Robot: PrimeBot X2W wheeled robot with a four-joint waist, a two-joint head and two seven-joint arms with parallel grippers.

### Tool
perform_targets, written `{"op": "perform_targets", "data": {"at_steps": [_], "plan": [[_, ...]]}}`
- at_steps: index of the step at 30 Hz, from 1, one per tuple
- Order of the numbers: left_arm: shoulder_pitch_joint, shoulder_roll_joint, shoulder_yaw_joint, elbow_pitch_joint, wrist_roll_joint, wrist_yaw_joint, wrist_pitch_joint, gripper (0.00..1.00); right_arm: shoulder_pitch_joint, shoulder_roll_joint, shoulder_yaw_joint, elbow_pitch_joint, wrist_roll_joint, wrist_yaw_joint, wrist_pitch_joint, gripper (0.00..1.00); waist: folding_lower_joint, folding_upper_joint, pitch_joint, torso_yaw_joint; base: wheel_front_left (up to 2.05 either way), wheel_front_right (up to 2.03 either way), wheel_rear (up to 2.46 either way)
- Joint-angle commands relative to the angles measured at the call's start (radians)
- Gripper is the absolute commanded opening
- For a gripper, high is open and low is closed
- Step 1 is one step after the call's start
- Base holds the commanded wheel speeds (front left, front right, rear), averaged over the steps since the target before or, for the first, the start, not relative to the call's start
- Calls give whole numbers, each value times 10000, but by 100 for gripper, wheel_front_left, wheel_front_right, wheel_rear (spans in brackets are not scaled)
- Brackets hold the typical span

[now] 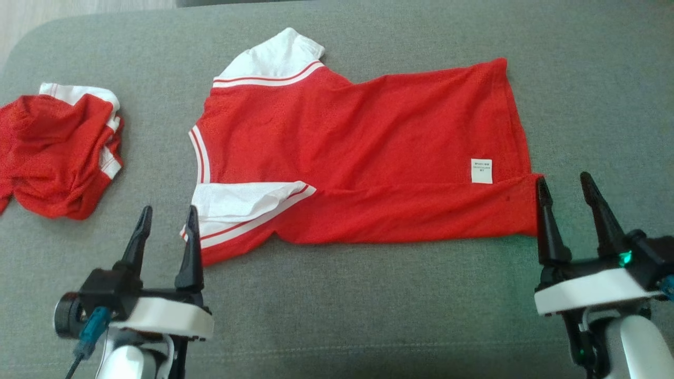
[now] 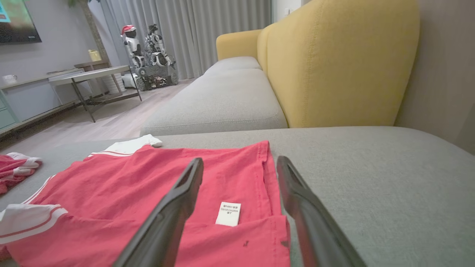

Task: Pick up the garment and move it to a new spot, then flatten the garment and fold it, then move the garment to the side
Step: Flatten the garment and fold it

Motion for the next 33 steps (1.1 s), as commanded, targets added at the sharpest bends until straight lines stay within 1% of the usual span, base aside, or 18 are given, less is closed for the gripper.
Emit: {"op": "perform_targets", "data": {"at_steps": [1, 9, 14, 17, 21, 22, 26, 33], "plan": [[-256, 175, 377, -401, 47, 78, -119, 100, -57, -10, 101, -433, -3, 75, 80, 100, 0, 0, -54, 7, 0, 0, 0], [-177, 209, 433, -252, -17, -70, -121, 100, 195, 161, -61, -717, -59, 75, 359, 100, 0, 0, -214, 1, 0, 0, 0], [-266, 203, 360, -1, -101, -185, -118, 100, 238, 211, -106, -648, -28, 75, 542, 100, 0, 0, -226, 21, 0, 0, 0], [-408, 182, 278, 321, -255, -347, -64, 100, 181, 221, -171, -373, -29, 75, 759, 100, 0, 0, -191, 51, 0, 0, 0], [-577, 146, 118, 1029, -485, -600, 254, 100, 126, 202, -348, 275, -139, 75, 1328, 100, 0, 0, 3, 125, 0, 0, 0], [-577, 146, 118, 1029, -485, -600, 254, 100, 126, 202, -348, 275, -139, 75, 1328, 100, 0, 0, 3, 125, 0, 0, 0], [-841, 44, 29, 1886, -823, -823, 685, 100, -35, 200, -570, 799, -172, 75, 1803, 100, 0, 0, 344, 195, 0, 0, 0], [-1234, -70, 10, 3059, -1234, -980, 1075, 100, -349, 259, -752, 1421, -244, 75, 2310, 100, 0, 0, 702, 154, 0, 0, 0]]}}
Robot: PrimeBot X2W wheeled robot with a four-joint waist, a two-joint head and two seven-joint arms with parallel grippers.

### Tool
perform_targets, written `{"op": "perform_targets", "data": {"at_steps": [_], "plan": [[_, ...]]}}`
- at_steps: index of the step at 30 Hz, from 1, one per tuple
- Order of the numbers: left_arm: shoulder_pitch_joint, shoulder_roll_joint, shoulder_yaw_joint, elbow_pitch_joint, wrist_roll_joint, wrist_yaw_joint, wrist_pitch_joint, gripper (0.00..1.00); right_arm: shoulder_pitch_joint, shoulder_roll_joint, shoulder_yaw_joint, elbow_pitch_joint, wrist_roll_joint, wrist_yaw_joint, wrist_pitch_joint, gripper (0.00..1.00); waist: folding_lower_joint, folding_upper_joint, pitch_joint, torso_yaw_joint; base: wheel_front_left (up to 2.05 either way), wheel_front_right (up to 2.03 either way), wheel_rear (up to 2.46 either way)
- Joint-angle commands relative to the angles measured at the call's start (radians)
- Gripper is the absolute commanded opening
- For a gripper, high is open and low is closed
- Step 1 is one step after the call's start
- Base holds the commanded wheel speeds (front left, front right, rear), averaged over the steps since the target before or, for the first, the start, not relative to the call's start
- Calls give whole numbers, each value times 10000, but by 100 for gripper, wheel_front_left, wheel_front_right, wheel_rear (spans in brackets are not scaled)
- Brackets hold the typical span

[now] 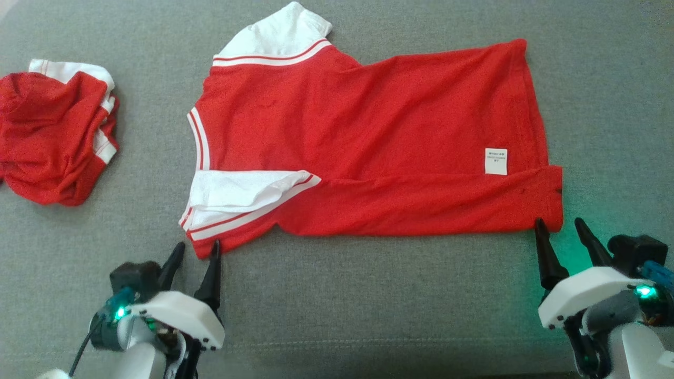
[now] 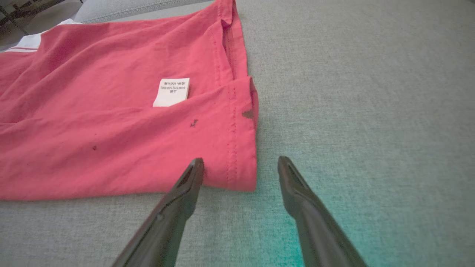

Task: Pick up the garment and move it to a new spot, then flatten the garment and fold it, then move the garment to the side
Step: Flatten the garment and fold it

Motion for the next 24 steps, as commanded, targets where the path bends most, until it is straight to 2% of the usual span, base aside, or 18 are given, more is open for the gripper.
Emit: {"op": "perform_targets", "data": {"at_steps": [1, 4, 5, 7, 8, 9, 10, 11, 18, 24], "plan": [[-407, 60, 304, -164, -74, -29, 45, 100, -317, -15, 183, -197, -53, 75, 72, 100, 0, 0, 65, -8, 0, 0, 0], [-587, 58, 293, 73, -113, 31, 220, 100, -527, 14, 258, -16, 35, 75, 162, 100, 0, 0, 175, -14, 0, 0, 0], [-686, 56, 304, 219, -196, 22, 346, 89, -646, 24, 312, 134, 77, 75, 262, 100, 0, 0, 237, -20, 0, 0, 0], [-785, 75, 265, 339, -248, -34, 481, 35, -753, 30, 356, 256, 128, 75, 325, 100, 0, 0, 298, -17, 0, 0, 0], [-835, 89, 251, 378, -267, -54, 522, 7, -801, 37, 343, 339, 156, 75, 416, 74, 0, 0, 339, -23, 0, 0, 0], [-878, 99, 224, 423, -286, -85, 572, 0, -845, 41, 355, 414, 179, 75, 491, 46, 0, 0, 361, -22, 0, 0, 0], [-920, 110, 199, 452, -300, -110, 608, 0, -895, 45, 370, 439, 214, 75, 481, 16, 0, 0, 398, -17, 0, 0, 0], [-956, 127, 178, 465, -299, -127, 599, 0, -931, 53, 363, 484, 267, 75, 499, 0, 0, 0, 423, -19, 0, 0, 0], [-937, 272, 99, 208, -130, -18, 211, 0, -948, 87, 322, 492, 502, 75, 352, 0, 0, 0, 483, -31, 0, 0, 0], [-512, 351, 187, -593, -187, 163, 41, 0, -578, 109, 192, 131, 667, 75, 334, 0, 0, 0, 288, 20, 0, 0, 0]]}}
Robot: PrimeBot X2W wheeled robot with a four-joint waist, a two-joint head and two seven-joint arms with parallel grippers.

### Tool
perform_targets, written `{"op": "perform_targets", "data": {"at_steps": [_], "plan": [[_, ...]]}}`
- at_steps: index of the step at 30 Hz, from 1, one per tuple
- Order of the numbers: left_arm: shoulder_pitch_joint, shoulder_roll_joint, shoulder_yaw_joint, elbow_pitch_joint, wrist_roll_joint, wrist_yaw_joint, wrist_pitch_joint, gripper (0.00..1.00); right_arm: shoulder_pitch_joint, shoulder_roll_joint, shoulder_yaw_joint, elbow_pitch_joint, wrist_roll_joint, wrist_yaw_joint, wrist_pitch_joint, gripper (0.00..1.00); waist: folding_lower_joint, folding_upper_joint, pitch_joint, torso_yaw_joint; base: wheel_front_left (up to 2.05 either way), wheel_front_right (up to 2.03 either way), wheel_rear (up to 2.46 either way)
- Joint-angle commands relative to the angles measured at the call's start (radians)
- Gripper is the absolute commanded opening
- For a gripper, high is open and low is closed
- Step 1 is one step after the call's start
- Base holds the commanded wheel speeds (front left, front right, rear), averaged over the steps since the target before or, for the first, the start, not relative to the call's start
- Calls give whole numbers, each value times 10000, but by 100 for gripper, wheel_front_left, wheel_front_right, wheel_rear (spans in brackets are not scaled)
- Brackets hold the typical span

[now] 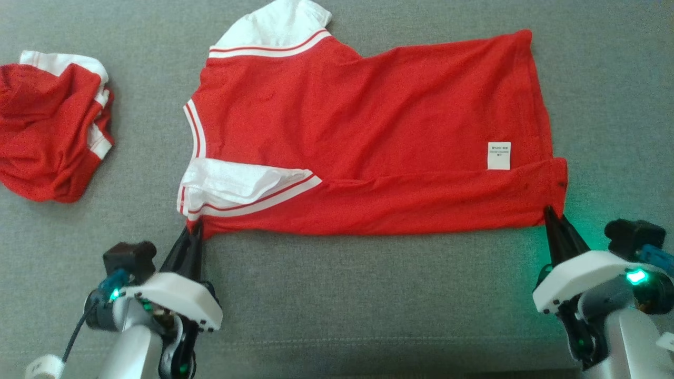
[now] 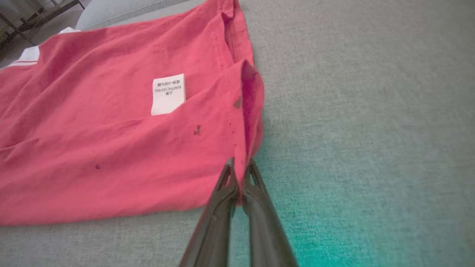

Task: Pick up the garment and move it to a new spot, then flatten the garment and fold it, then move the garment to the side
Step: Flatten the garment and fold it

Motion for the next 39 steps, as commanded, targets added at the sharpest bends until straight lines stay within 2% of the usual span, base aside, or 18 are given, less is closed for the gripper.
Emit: {"op": "perform_targets", "data": {"at_steps": [1, 14, 20, 21, 22, 23, 33, 39], "plan": [[125, 237, 311, -484, -16, 86, -101, 0, 199, -9, 144, -475, 76, 75, -48, 0, 0, 0, -89, 25, 0, 0, 0], [1878, 409, 442, -2601, -212, 725, 737, 0, 1642, 74, -250, -1613, 271, 75, 551, 0, 0, 0, -630, -32, 0, 0, 0], [2238, 408, 353, -2856, -441, 730, 1204, 0, 1935, 107, -333, -1719, 440, 75, 771, 0, 0, 0, -745, -67, 0, 0, 0], [2262, 394, 348, -2819, -524, 697, 1268, 33, 1946, 110, -340, -1720, 481, 75, 783, 29, 0, 0, -763, -71, 0, 0, 0], [2274, 382, 350, -2789, -579, 691, 1315, 96, 1951, 112, -301, -1728, 520, 75, 796, 96, 0, 0, -786, -76, 0, 0, 0], [2274, 378, 343, -2776, -598, 696, 1336, 100, 1928, 113, -244, -1800, 542, 75, 706, 100, 0, 0, -809, -80, 0, 0, 0], [1949, 307, 420, -3616, -42, 1121, 80, 100, 1376, -124, 302, -3372, -181, 75, -986, 100, 0, 0, -1227, -148, 0, 0, 0], [1375, 486, 492, -4346, 415, 1313, -490, 100, 1105, -210, 573, -4050, -318, 75, -1304, 100, 0, 0, -1377, -154, 0, 0, 0]]}}
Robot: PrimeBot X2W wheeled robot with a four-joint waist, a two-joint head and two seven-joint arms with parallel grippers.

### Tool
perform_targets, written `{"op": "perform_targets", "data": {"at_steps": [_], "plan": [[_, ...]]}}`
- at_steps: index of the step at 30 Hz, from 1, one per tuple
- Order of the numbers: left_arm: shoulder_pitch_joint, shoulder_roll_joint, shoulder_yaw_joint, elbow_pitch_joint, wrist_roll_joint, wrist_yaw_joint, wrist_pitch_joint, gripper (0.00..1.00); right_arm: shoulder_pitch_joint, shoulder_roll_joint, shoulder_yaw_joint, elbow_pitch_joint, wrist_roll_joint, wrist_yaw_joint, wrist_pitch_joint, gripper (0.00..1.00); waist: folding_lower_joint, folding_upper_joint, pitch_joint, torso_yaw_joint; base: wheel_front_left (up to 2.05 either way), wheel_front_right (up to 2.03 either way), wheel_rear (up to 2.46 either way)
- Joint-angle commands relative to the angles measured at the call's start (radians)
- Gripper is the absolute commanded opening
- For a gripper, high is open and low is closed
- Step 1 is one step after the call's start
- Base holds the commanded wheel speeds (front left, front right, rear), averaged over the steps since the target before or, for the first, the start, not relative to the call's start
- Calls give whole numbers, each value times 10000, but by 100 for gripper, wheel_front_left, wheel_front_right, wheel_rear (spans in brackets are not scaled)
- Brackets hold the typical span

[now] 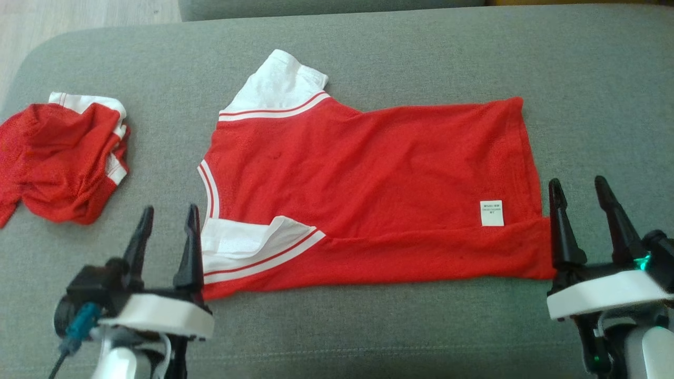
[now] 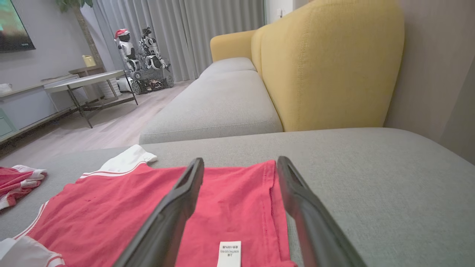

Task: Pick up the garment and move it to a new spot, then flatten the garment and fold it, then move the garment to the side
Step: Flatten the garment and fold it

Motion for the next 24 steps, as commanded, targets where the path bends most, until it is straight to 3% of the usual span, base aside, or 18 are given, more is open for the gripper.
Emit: {"op": "perform_targets", "data": {"at_steps": [1, 7, 15, 24], "plan": [[-532, 221, 380, -377, 123, 91, -56, 100, -342, -190, 269, -426, -76, 75, -60, 100, 0, -1, -14, 4, 0, 0, 0], [-890, 279, 330, -270, 197, 118, -39, 100, -393, -183, 359, -446, -82, 75, 27, 100, 0, -1, 0, 1, 0, 0, 0], [-2302, 238, 0, 544, 100, -414, -144, 100, -569, -139, 219, -473, -17, 75, 42, 100, 0, -1, 513, 64, 0, 0, 0], [-6763, -205, -628, 3001, 47, -1374, 252, 100, -1468, -100, 254, -849, 2, 75, -10, 100, 0, -1, 2443, -207, 0, 0, 0]]}}
